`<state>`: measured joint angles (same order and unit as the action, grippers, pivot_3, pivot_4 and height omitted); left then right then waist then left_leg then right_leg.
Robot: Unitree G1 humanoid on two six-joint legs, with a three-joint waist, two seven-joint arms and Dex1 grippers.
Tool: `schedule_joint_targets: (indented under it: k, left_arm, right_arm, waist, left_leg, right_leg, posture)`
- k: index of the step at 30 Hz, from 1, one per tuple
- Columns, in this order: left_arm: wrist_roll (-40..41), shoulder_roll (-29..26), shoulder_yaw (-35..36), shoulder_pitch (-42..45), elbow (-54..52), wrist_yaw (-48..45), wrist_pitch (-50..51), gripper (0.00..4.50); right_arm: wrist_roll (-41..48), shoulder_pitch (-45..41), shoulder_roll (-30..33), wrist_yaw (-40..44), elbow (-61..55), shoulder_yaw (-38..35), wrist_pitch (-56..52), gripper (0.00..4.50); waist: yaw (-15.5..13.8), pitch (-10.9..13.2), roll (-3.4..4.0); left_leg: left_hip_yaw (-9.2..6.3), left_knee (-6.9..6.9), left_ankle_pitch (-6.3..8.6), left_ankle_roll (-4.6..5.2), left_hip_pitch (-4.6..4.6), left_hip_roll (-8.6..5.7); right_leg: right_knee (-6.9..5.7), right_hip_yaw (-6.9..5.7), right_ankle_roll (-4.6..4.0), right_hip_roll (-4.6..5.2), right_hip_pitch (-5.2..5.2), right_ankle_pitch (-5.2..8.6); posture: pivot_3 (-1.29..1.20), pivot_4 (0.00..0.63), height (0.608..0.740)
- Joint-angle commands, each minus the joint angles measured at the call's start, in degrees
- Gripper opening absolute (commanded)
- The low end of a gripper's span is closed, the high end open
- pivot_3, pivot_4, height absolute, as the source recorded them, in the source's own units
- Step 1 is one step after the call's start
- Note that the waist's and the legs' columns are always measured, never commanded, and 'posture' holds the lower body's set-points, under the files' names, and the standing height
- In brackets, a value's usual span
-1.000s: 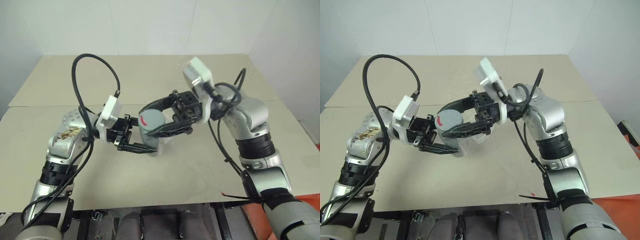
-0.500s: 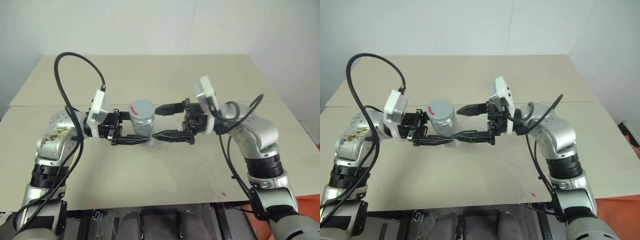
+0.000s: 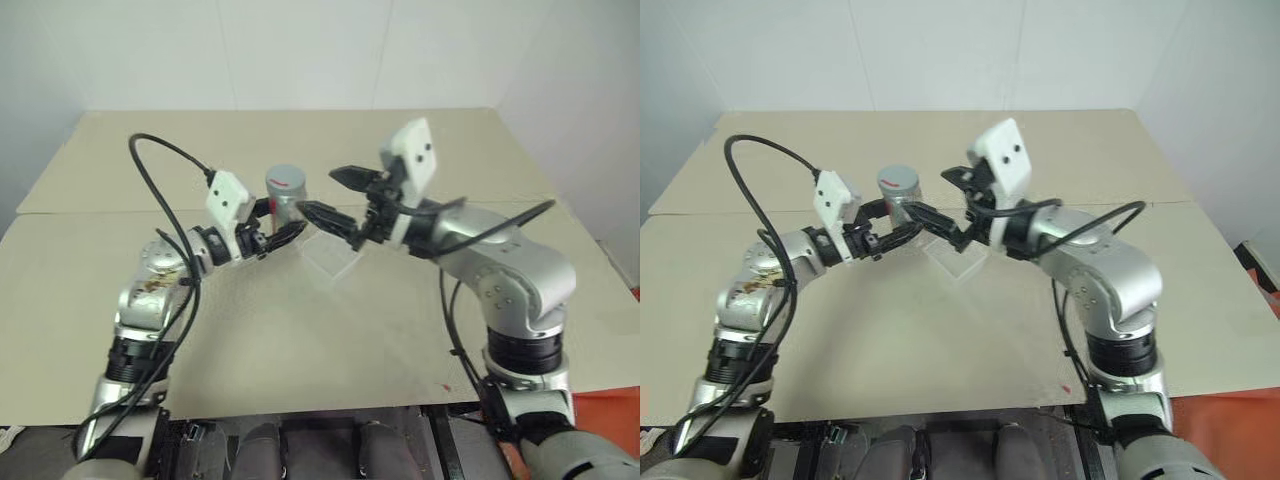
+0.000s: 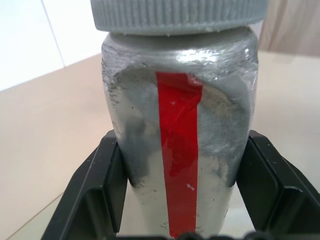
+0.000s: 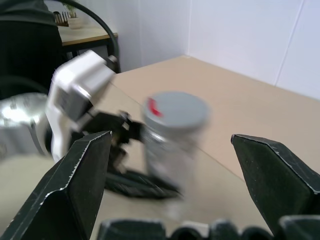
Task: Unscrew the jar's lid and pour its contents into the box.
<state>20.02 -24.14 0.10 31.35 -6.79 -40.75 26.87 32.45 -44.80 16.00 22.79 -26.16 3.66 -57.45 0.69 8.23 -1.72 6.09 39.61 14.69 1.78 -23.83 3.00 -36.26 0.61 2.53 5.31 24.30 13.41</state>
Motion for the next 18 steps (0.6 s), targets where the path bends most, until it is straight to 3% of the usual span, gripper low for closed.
schedule_joint_targets:
  k: [1, 7, 18]
  left_arm:
    - [-0.6, 1.5, 0.1, 0.4, -3.8, 4.5, 1.8, 2.74]
    - [-0.5, 3.0, -1.1, -0.8, -6.3, 6.5, 2.7, 2.74]
    - [0.1, 3.0, -2.2, -2.2, -8.8, 7.0, 3.9, 2.74]
  right_arm:
    - [-1.5, -2.3, -1.9, -4.9, -1.5, -0.1, -1.5, 4.47]
    - [-4.1, -4.1, -4.7, -9.3, 1.3, 0.3, -1.7, 4.47]
    - [-6.2, -4.6, -6.2, -10.2, 3.7, 1.1, -1.3, 4.47]
  waist:
    - [0.0, 0.0, 0.0]
    - [0.0, 0.0, 0.0]
    - [0.0, 0.0, 0.0]
  left_leg:
    - [0.0, 0.0, 0.0, 0.0, 0.0, 0.0]
    - [0.0, 0.01, 0.0, 0.0, 0.0, -0.01]
    - [0.0, -0.01, 0.0, 0.0, 0.0, -0.01]
  right_leg:
    - [0.0, 0.0, 0.0, 0.0, 0.0, 0.0]
    - [0.04, -0.01, 0.0, 0.02, -0.01, 0.0]
    - [0.06, -0.01, 0.0, 0.02, -0.01, 0.0]
  posture:
    - [0.0, 0.15, 0.74]
    - [0.0, 0.15, 0.74]
    - [0.0, 0.15, 0.74]
